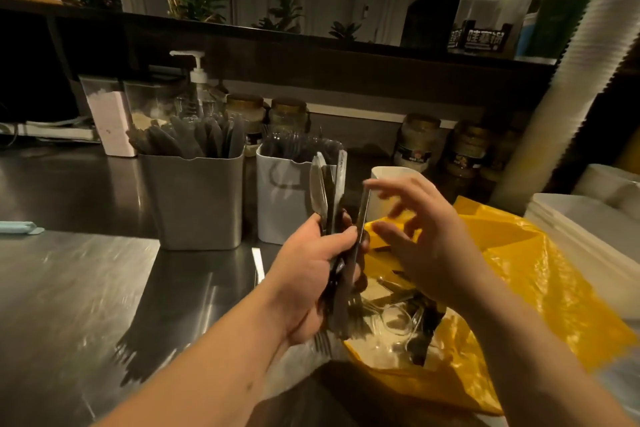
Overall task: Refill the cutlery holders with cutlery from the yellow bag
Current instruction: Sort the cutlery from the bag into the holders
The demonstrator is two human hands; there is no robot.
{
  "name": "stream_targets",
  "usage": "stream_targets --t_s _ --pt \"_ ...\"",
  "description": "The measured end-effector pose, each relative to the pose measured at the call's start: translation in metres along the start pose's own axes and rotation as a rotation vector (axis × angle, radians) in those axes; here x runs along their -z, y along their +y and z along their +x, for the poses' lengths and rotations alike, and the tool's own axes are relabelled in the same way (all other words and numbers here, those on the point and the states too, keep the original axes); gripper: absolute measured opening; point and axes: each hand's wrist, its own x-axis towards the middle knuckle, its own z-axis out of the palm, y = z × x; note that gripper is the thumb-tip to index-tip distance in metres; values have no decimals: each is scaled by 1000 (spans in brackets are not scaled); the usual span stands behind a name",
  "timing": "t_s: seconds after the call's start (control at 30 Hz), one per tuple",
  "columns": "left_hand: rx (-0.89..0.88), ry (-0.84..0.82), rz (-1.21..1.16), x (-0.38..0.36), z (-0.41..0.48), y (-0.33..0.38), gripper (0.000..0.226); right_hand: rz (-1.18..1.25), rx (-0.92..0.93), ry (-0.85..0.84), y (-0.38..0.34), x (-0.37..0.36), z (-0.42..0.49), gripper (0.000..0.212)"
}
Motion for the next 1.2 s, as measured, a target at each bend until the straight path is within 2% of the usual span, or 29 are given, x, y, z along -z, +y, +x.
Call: stream_targets --t_s 0.07,0.17,0.27,0.37,0.43,0.57,0.73,0.87,0.93,1.07,1.2 --pt "30 19 27 3 3 -1 13 -117 155 -24 6 -2 0 30" --pt "91 -32 -72 6 4 0 16 -202 242 36 12 -10 -1 27" --pt "166 -9 -163 6 5 0 31 -174 214 113 19 -12 -2 16" --pt "232 -6 -219 7 6 -2 34 -42 88 160 21 -12 -5 24" --pt "244 -3 -184 9 6 -3 31 8 101 150 18 -15 -6 31" --pt "192 -33 -54 10 4 -5 27 -79 248 89 18 -24 -4 40" --pt "193 17 86 9 11 -3 30 -236 369 239 30 -27 -2 18" --pt "200 74 -117 11 10 -3 20 -268 269 351 40 -21 -2 21" --pt "159 121 -134 16 13 -4 22 -153 133 293 37 -15 -3 18" --pt "79 242 -117 15 16 -3 27 464 -305 -102 17 -13 -3 20" --pt "19 335 -81 13 16 -4 30 817 -452 -236 7 -17 -6 19"
